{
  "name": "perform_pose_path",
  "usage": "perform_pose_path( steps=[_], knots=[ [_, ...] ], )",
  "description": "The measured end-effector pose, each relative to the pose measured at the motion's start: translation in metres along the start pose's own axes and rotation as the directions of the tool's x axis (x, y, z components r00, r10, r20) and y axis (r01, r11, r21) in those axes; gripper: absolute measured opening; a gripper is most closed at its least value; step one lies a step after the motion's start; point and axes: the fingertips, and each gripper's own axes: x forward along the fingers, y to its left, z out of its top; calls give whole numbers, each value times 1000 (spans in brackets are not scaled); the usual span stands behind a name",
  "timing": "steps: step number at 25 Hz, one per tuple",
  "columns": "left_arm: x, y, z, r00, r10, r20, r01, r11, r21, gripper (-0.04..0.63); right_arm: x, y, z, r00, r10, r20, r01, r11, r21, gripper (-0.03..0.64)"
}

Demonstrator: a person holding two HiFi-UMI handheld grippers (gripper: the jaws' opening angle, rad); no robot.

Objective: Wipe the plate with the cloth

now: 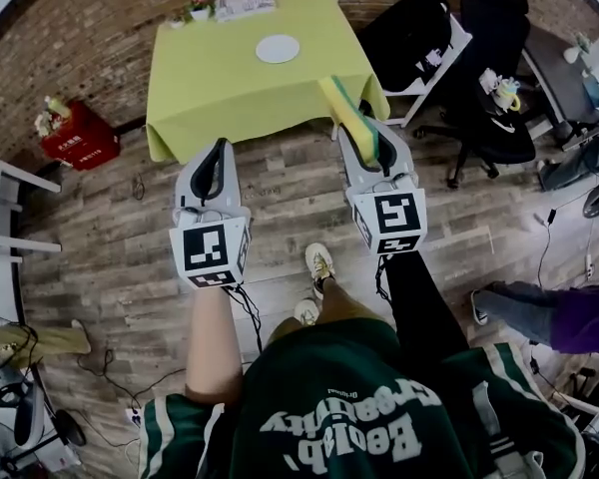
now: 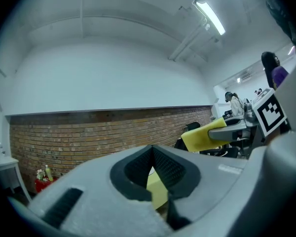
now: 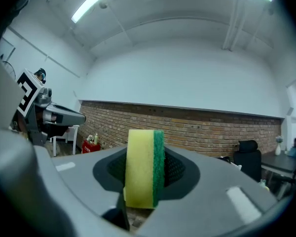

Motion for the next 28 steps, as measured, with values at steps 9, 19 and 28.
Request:
perform_pose_path(
  steps=[9, 19, 28],
  knots=[
    [82, 20, 2, 1000, 26, -13, -26, 1000, 11, 0, 85, -36, -4, 999, 47, 11, -47, 999, 14, 126],
    [146, 38, 3, 998, 50, -30, -49, 998, 27, 0, 152, -68, -13, 997, 73, 11, -74, 997, 37, 126],
    [179, 46, 3, 997, 76, -31, -75, 997, 36, 0, 186, -80, -14, 993, 112, 27, -113, 993, 37, 126]
  ],
)
